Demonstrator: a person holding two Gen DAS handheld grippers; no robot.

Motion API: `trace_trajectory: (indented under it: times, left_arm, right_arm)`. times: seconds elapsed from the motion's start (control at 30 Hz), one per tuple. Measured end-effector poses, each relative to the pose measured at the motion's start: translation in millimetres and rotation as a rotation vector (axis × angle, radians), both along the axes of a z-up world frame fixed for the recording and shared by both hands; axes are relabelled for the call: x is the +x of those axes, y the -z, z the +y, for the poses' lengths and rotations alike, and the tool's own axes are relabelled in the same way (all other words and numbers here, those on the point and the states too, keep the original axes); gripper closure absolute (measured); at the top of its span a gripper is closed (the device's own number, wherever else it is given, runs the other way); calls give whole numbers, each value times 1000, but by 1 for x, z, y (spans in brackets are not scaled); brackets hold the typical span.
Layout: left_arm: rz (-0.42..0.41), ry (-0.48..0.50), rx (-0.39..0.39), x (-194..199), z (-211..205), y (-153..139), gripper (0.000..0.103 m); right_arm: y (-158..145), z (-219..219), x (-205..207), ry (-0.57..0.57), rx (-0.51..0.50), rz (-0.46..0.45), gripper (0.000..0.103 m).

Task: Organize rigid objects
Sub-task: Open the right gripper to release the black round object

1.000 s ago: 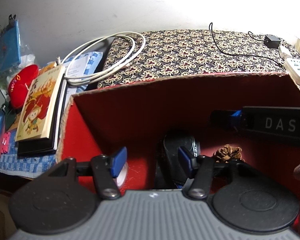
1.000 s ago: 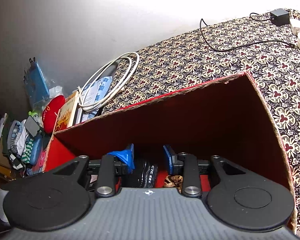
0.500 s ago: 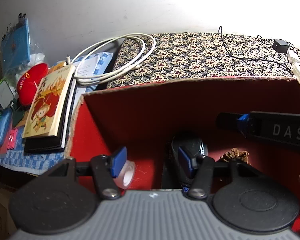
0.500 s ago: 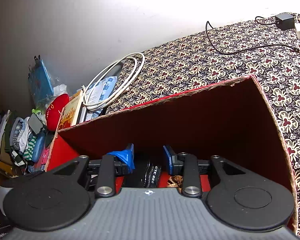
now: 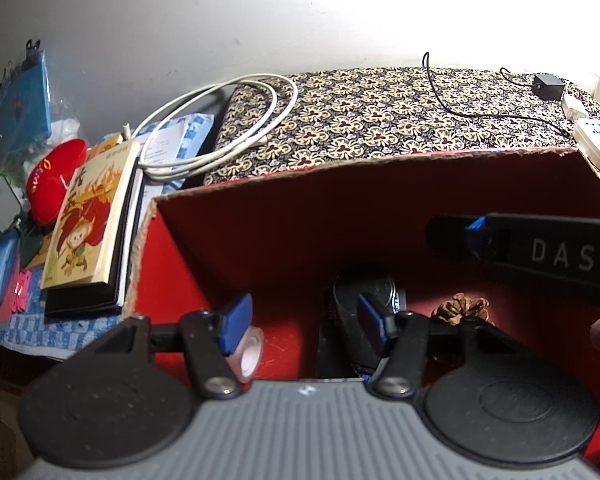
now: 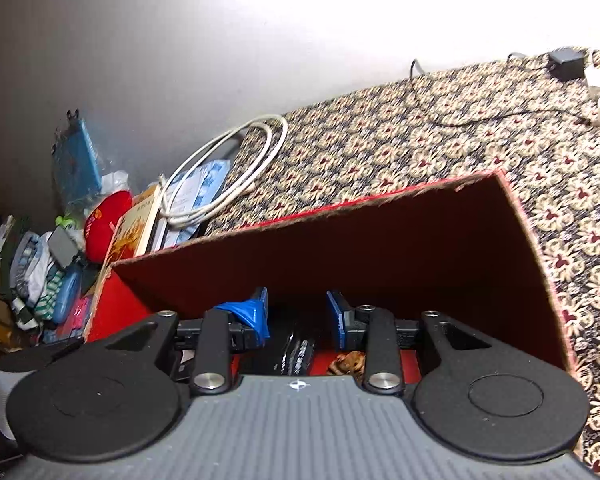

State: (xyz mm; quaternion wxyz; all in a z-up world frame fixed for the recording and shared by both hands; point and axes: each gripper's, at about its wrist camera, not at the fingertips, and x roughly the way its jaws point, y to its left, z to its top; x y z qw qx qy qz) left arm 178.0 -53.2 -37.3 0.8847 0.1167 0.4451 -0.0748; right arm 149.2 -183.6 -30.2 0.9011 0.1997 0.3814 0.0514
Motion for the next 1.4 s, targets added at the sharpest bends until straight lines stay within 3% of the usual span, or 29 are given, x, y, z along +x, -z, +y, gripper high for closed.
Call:
trace_trajectory:
  times: [0.37, 0.77, 1.4]
  left_arm:
    - [-68, 13, 20, -10, -2, -6, 41]
    - [-95, 25, 1, -39, 4, -23, 38]
    - [-124, 16, -20, -103, 10, -50, 35]
  right_arm:
    - [-18, 6, -28, 66, -108, -89, 88]
    - [-43, -5, -79, 102, -79, -187, 88]
    - [-55, 1, -133, -9, -30, -201, 88]
